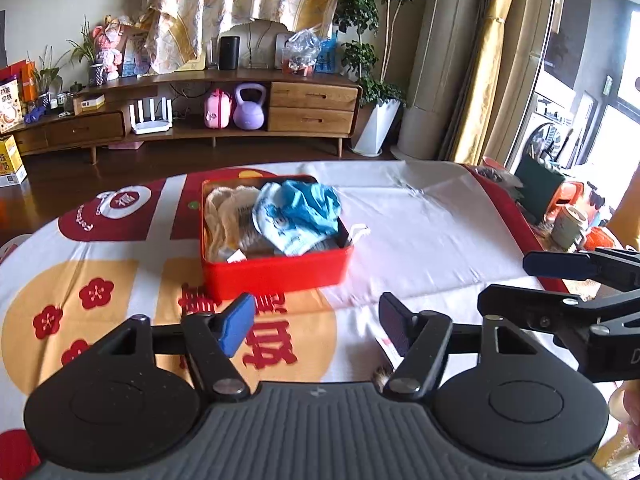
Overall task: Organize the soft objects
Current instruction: 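Grasp the white wipe sachet with the left gripper while the right gripper grasps the brown hair tie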
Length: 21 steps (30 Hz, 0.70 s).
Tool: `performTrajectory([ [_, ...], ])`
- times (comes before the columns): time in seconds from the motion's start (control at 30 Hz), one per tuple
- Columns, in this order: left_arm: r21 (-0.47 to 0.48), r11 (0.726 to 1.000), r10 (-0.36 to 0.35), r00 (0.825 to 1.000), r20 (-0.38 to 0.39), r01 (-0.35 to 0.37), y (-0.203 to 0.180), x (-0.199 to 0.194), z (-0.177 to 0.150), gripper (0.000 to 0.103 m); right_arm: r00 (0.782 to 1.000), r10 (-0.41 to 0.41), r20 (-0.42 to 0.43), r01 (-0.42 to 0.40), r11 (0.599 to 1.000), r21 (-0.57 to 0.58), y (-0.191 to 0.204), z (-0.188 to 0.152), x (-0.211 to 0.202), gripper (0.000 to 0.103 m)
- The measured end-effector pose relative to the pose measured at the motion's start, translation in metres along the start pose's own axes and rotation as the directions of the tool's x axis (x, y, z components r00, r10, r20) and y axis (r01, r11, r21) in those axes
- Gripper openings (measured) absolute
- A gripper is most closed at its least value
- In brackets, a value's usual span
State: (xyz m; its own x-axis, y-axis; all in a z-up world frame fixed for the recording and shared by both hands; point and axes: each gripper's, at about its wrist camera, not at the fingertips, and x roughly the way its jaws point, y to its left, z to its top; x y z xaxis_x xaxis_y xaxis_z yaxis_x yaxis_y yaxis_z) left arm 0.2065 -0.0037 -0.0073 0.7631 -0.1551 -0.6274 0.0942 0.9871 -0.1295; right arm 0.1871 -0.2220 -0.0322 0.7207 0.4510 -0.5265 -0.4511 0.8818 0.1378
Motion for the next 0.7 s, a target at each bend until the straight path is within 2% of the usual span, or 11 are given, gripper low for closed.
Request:
performTrajectory([
  [0.2,0.012,0.999,0.033,0.999,0.037,-0.033,-0.013,-0.009,-0.018,0.071,1.000,-0.013,-0.024,0.012,1.000,-0.008,-0.003,-0.027,-0.008,0.095],
  [0.27,0.009,0.999,0.035,0.998,0.043,-0.035,-0.016,-0.010,-0.023,0.079,0.999,-0.012,-0.034,0.012,1.000,-0.010,-0.003,-0.037,-0.009,0.096],
  [0.37,0.019,0.999,0.031,0.999,0.042,-0.032,-0.023,-0.008,-0.029,0.081,0.998,-0.023,-0.050,0.022,0.999,-0.023,-0.002,-0.052,-0.007,0.098],
  [0.57,0.004,1.000,0.006,1.000,0.001,-0.006,-0.031,0.005,-0.041,0.084,0.997,-0.037,-0.074,0.036,0.999,-0.023,-0.001,-0.080,-0.001,0.101],
  [0.7,-0.013,1.000,-0.028,0.997,-0.070,0.027,-0.034,0.022,-0.048,0.084,0.995,-0.055,-0.087,0.053,0.998,-0.033,0.001,-0.096,0.005,0.102],
])
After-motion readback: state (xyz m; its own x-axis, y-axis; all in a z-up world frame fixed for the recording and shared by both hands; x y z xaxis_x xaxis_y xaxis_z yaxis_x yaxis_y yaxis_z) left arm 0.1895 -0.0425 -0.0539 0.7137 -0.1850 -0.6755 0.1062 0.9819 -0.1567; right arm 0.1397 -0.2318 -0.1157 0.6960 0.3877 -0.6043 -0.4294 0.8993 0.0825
